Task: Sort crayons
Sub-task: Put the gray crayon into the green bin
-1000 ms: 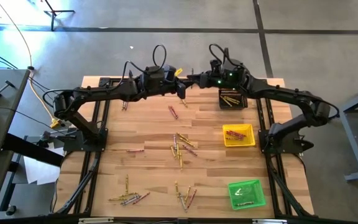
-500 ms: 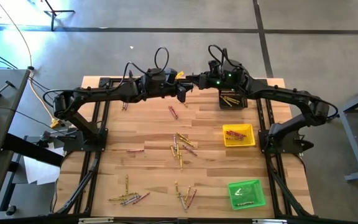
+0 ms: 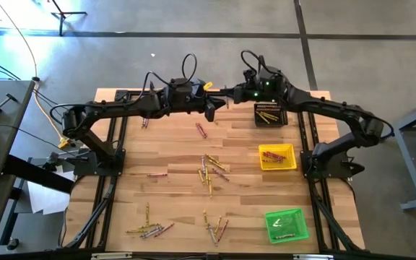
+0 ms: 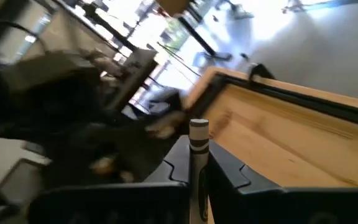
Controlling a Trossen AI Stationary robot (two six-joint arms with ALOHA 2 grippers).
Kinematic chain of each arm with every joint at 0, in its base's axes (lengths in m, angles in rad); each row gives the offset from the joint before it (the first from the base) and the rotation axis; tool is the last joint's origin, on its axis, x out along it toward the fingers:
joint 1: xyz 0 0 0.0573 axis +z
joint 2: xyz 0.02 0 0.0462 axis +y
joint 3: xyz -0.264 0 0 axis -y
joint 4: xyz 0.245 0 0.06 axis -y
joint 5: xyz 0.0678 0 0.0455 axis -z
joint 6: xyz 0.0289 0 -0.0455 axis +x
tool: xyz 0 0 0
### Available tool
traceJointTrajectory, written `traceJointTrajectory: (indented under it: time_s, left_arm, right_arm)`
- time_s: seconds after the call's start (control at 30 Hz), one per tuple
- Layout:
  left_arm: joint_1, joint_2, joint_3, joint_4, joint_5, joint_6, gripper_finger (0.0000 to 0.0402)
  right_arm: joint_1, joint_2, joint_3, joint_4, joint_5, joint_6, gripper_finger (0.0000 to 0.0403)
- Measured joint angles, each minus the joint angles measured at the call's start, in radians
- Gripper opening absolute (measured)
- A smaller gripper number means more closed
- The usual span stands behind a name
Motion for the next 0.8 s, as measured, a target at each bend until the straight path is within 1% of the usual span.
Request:
traceJointTrajectory:
  time_s: [0.13, 0.23, 0.3, 0.37, 0.5, 0.57, 0.63, 0.7, 0.8]
  left_arm:
    - [0.011, -0.001, 0.0, -0.03, 0.013, 0.009, 0.0063]
    - [0.02, -0.001, 0.0, -0.066, 0.013, 0.009, 0.0073]
    - [0.025, -0.001, 0.0, -0.102, 0.017, 0.009, 0.0076]
    - [0.035, -0.001, 0.0, -0.129, 0.039, 0.009, 0.0076]
    - [0.063, 0.0, 0.0, -0.19, 0.111, 0.051, 0.0072]
    - [0.077, -0.001, 0.0, -0.206, 0.139, 0.068, 0.007]
    - [0.089, 0.0, 0.0, -0.22, 0.15, 0.081, 0.007]
    - [0.101, -0.001, 0.0, -0.23, 0.156, 0.101, 0.007]
    - [0.117, 0.0, 0.0, -0.245, 0.163, 0.138, 0.007]
  right_arm:
    - [-0.068, -0.044, 0.0, -0.184, -0.024, -0.058, 0.0012]
    - [-0.1, -0.095, 0.0, -0.4, -0.069, -0.11, 0.0012]
    - [-0.097, -0.138, 0.0, -0.551, -0.118, -0.151, 0.0012]
    - [-0.068, -0.182, 0.0, -0.722, -0.165, -0.178, 0.0012]
    - [0.048, -0.263, 0.0, -1.095, -0.213, -0.191, 0.0012]
    - [0.134, -0.294, 0.0, -1.279, -0.211, -0.187, 0.0012]
    - [0.235, -0.315, 0.0, -1.424, -0.203, -0.187, 0.0012]
    - [0.347, -0.329, -0.001, -1.519, -0.188, -0.189, 0.0012]
    - [0.504, -0.343, -0.038, -1.519, -0.168, -0.246, 0.0012]
